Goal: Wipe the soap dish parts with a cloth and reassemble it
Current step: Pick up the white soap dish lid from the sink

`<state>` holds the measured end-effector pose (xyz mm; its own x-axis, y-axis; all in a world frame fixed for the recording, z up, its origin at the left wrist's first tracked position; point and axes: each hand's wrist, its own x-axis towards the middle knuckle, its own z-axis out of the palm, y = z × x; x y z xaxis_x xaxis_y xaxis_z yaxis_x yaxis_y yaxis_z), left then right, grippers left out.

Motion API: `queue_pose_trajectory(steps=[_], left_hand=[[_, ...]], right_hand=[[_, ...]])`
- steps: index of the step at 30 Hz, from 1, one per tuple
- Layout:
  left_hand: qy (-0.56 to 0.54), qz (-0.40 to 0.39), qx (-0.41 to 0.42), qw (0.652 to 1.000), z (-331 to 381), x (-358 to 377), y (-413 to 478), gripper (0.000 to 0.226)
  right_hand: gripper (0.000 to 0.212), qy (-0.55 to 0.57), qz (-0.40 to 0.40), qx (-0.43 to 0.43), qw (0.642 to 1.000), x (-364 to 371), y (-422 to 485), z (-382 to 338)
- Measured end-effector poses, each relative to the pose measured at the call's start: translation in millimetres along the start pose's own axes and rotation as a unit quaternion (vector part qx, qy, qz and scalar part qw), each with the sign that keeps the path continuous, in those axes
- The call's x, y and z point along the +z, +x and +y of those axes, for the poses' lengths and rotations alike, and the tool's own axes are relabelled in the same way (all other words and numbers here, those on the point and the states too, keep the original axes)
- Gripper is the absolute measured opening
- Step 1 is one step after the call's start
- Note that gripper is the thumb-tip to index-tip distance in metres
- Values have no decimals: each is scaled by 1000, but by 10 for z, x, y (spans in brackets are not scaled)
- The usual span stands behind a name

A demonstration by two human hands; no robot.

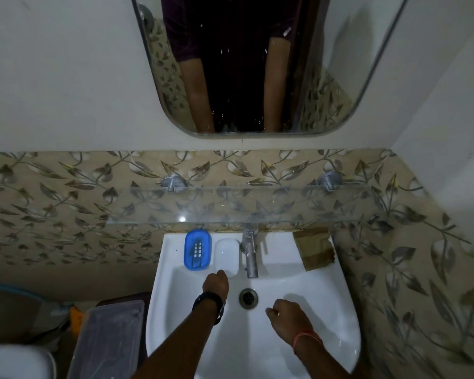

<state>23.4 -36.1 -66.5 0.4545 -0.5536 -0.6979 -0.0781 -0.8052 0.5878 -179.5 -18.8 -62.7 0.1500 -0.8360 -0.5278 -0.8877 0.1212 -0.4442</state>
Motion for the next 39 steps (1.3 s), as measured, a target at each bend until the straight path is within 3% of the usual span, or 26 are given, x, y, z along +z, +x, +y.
queue_pose_trajectory(steps=[4, 9, 17, 22, 25, 29, 33, 39], left_hand=[[-76, 16, -37, 996, -287, 12, -162, 51], [-52, 27, -17, 998, -736, -35, -457, 51], [-69, 21, 3, 997, -1204, 12, -866, 45], [-31, 46, 75, 996, -1271, -13, -1031, 63], [-110, 87, 81, 987, -1290, -66, -1060, 68], [-262, -21, 41, 964, -1169, -116, -907, 59], [-329, -104, 28, 938, -1054, -109, -854, 50], [-304, -78, 69, 947, -1024, -38, -828, 41]], right_hand=[[16, 233, -36, 42, 971, 278, -122, -168], [33, 355, -64, 38, 932, 539, -247, -452], [52, 366, -31, 32, 930, 733, -396, -499], [55, 352, 8, -6, 936, 697, -488, -428], [55, 343, 15, -24, 939, 667, -512, -399], [54, 322, 20, -53, 945, 663, -497, -356], [53, 321, 21, -66, 945, 661, -457, -333], [49, 322, 3, -47, 946, 630, -384, -249]])
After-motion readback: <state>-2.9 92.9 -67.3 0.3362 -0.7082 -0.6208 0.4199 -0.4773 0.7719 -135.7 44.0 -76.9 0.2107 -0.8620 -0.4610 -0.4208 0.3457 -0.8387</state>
